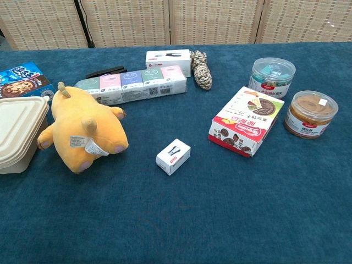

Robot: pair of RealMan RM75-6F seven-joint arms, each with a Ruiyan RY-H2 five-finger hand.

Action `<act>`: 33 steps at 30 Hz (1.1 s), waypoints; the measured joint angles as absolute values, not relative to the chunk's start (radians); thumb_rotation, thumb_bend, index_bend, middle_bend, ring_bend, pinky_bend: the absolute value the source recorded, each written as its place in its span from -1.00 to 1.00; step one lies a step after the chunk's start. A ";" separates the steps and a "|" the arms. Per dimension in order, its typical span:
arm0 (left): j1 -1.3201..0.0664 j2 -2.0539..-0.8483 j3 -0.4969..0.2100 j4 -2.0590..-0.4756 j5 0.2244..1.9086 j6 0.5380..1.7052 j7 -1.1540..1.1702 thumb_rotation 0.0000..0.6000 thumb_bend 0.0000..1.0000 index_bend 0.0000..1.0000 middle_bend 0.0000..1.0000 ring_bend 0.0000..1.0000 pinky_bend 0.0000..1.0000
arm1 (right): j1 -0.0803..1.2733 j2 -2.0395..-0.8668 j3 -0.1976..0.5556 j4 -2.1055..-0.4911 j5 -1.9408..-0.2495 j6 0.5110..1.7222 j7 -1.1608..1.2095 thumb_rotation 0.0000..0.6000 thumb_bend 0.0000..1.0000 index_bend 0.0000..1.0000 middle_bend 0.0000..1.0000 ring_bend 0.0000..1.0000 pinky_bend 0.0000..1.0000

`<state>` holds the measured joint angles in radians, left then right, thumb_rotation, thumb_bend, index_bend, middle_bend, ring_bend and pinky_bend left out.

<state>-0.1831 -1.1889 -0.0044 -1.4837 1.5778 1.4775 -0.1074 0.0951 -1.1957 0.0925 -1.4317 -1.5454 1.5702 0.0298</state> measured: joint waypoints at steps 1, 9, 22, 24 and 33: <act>-0.183 -1.190 -0.005 -1.482 1.579 1.478 -0.108 1.00 -1.00 -1.00 -1.00 -1.00 -1.00 | 0.095 -1.196 0.092 -1.432 -1.546 1.570 0.029 1.00 -1.00 -1.00 -1.00 -1.00 -1.00; -0.183 -1.193 -0.002 -1.457 1.602 1.489 -0.153 0.99 -1.00 -1.00 -1.00 -1.00 -1.00 | 0.100 -1.199 0.090 -1.437 -1.553 1.563 0.026 1.00 -1.00 -1.00 -1.00 -1.00 -1.00; -0.211 -1.225 0.017 -1.369 1.675 1.492 -0.240 0.88 -1.00 -1.00 -1.00 -1.00 -1.00 | 0.102 -1.197 0.091 -1.432 -1.545 1.551 0.037 1.00 -1.00 -1.00 -1.00 -1.00 -1.00; -0.214 -1.226 0.019 -1.366 1.677 1.485 -0.239 0.84 -1.00 -1.00 -1.00 -1.00 -1.00 | 0.101 -1.196 0.090 -1.432 -1.544 1.551 0.040 1.00 -1.00 -1.00 -1.00 -1.00 -1.00; -0.231 -1.221 0.033 -1.373 1.687 1.452 -0.227 0.09 -1.00 -1.00 -1.00 -1.00 -1.00 | 0.096 -1.190 0.092 -1.438 -1.546 1.562 0.045 1.00 -1.00 -1.00 -1.00 -1.00 -1.00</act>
<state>-0.2312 -1.2210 0.0335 -1.3727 1.6874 1.4518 -0.2267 0.0964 -1.1904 0.0924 -1.4379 -1.5458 1.5620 0.0451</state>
